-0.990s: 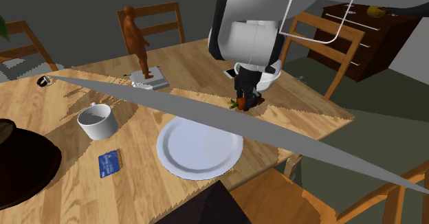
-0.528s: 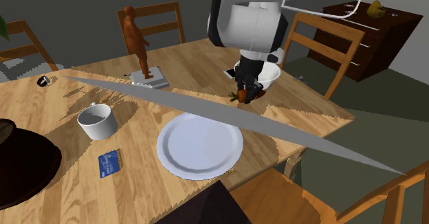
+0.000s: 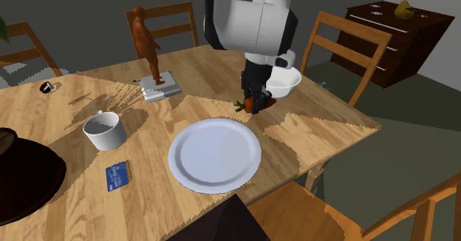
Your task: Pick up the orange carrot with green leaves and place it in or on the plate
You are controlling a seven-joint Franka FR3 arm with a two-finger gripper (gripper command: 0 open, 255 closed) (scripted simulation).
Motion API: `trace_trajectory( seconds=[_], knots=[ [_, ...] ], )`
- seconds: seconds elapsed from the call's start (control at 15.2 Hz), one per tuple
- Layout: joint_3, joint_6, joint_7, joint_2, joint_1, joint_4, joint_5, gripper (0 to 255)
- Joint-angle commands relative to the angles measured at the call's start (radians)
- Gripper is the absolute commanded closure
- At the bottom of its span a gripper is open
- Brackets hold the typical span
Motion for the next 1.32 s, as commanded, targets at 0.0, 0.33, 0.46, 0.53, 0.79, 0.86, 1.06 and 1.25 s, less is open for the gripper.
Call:
trace_trajectory(
  seconds=[0.0, 0.33, 0.46, 0.53, 0.79, 0.86, 1.06, 1.25],
  knots=[
    [0.015, 0.035, 0.022, -0.049, 0.009, -0.081, 0.011, 255],
    [0.061, 0.108, 0.072, -0.171, 0.034, -0.266, 0.054, 255],
    [0.082, 0.132, 0.091, -0.218, 0.047, -0.333, 0.077, 255],
    [0.093, 0.143, 0.101, -0.241, 0.054, -0.365, 0.089, 255],
    [0.117, 0.196, 0.135, -0.268, 0.078, -0.440, 0.106, 255],
    [0.114, 0.210, 0.141, -0.255, 0.080, -0.441, 0.096, 255],
    [0.102, 0.249, 0.160, -0.213, 0.088, -0.442, 0.067, 255],
    [0.087, 0.288, 0.179, -0.170, 0.098, -0.441, 0.037, 255]
  ],
)
